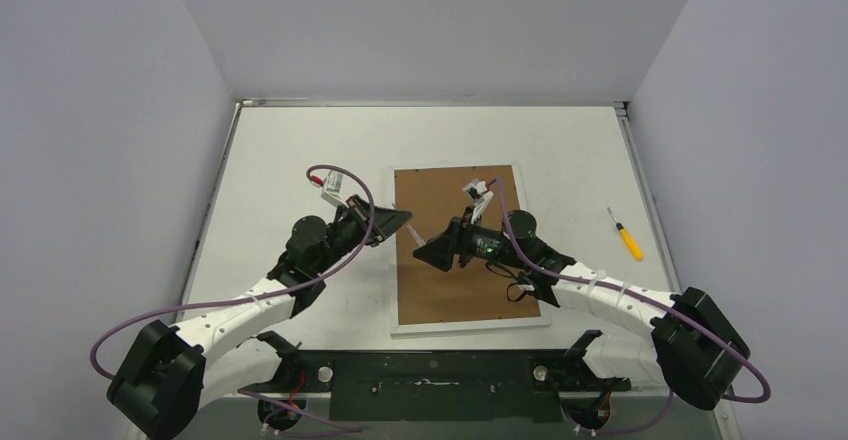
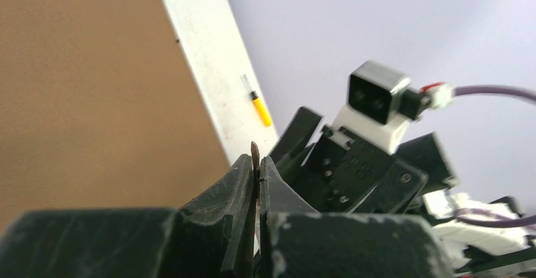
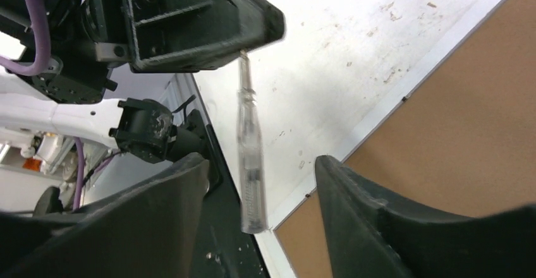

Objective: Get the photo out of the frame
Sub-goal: Pick up the screwdriver from the center of the board, then release the photo frame item from the photo frame.

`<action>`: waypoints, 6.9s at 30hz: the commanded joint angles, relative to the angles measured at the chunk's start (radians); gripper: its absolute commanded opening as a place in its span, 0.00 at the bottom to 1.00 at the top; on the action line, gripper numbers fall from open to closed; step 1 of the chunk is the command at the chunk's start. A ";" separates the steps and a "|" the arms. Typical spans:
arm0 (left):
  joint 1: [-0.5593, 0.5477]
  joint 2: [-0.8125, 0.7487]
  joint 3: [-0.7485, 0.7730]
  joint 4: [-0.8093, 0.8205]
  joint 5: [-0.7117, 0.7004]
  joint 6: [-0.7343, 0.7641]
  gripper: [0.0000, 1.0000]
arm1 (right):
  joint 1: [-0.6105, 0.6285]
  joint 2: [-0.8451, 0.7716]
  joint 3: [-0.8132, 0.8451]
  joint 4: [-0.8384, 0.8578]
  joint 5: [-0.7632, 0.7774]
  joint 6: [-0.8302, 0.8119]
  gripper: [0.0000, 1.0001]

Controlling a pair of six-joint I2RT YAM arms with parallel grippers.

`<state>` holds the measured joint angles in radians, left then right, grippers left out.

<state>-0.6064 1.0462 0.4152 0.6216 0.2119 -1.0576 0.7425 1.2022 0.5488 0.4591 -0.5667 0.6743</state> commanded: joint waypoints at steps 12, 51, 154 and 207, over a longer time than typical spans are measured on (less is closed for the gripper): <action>-0.015 -0.101 -0.112 0.333 -0.266 -0.229 0.00 | 0.179 0.051 -0.156 0.669 0.435 0.459 0.77; 0.018 -0.299 -0.018 -0.241 -0.419 0.021 0.97 | 0.087 0.143 -0.043 0.559 0.331 0.511 0.05; 0.260 0.740 0.632 -0.386 0.130 0.544 0.53 | -0.450 0.959 0.999 -0.628 -0.451 -1.296 0.05; 0.319 0.982 0.923 -0.482 0.112 0.539 0.34 | -0.447 1.160 1.306 -0.831 -0.515 -1.048 0.05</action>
<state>-0.2977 2.0136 1.2819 0.1276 0.3187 -0.5274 0.2958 2.3547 1.8122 -0.3470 -1.0451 -0.3321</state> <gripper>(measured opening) 0.324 0.185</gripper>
